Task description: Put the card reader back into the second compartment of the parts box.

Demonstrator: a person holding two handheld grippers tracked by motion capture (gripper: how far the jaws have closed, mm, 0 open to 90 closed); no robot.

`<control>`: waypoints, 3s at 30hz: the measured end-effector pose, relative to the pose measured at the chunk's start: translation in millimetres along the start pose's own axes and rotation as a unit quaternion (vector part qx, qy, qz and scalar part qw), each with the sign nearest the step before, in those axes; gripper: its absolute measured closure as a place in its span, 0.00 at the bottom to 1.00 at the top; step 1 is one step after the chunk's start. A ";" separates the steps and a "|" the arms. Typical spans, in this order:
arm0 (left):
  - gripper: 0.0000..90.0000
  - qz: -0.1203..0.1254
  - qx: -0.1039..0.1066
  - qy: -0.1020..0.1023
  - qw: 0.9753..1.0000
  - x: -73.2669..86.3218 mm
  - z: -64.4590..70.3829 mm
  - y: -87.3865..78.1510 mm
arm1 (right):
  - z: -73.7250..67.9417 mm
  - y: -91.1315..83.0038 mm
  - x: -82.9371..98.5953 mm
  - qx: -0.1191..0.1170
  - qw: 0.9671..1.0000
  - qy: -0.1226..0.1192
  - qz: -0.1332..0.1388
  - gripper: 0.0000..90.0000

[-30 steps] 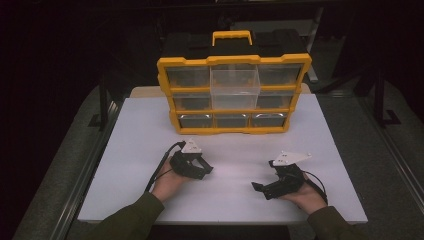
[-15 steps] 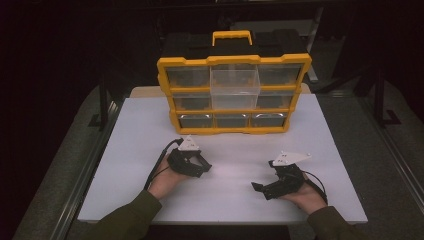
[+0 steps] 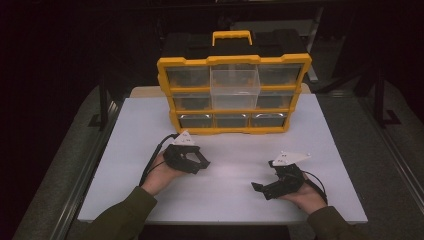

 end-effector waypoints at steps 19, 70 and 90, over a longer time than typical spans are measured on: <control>0.33 0.016 0.040 0.016 0.999 -22.3 -11.2 -26.9 | 0.1 0.4 0.2 0.000 1.000 0.001 0.000 0.00; 0.33 0.039 0.117 0.059 0.991 -127.4 -29.2 -104.6 | -2.7 1.3 -0.2 -0.007 1.000 0.002 0.002 0.00; 0.33 0.056 0.105 0.061 0.991 -168.2 -45.8 -137.6 | -2.4 2.0 0.3 -0.009 1.000 0.004 0.000 0.00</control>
Point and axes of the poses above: each handheld gripper's, and its own axes: y roughly forward along the jaws, x roughly out of its underside, z roughly to its right, the point moved 6 cm from there along y, roughly forward along the jaws, and after that the axes turned 6 degrees about y, right-handed, at the moved point
